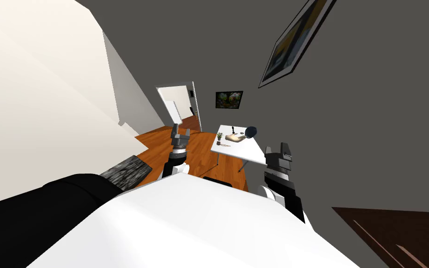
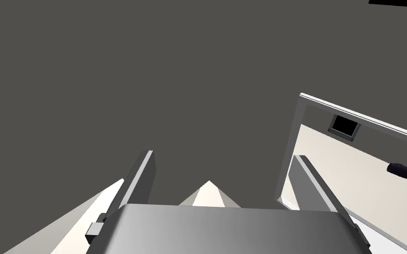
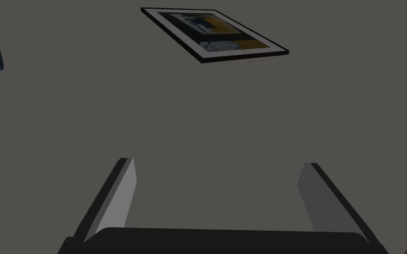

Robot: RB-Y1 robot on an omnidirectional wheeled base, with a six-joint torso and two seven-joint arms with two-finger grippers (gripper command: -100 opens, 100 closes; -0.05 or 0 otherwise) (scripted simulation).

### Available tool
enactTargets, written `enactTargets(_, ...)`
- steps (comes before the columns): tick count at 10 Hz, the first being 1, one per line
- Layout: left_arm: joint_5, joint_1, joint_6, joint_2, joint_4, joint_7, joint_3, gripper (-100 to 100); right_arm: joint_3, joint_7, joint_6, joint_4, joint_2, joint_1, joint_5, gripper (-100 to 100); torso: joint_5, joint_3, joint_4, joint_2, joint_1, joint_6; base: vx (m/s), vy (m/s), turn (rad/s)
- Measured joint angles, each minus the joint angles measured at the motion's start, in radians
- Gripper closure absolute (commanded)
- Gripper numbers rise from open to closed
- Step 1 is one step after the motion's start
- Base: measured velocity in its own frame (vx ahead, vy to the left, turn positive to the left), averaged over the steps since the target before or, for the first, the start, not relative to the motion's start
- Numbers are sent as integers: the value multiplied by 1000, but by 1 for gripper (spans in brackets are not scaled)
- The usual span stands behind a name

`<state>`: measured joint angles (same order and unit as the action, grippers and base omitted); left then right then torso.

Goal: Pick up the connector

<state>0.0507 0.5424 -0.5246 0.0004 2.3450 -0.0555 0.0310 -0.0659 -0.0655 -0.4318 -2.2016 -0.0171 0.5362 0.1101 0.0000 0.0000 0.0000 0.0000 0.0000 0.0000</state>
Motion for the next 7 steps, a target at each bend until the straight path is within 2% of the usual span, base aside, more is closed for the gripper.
enactTargets(2, 0, 0, 0, 0, 0, 0, 0, 0, 0, -10, 1, 11, -42, -2, -11, -100, 0, 0, 0, -1, 2, 0, 18, 43, 89)
enactTargets(7, 0, 0, 0, 0, 0, 0, 0, 0, -6, -58, 16, 57, -182, -24, -54, -100, 1, -1, 0, -2, 3, 0, 26, 62, 123)
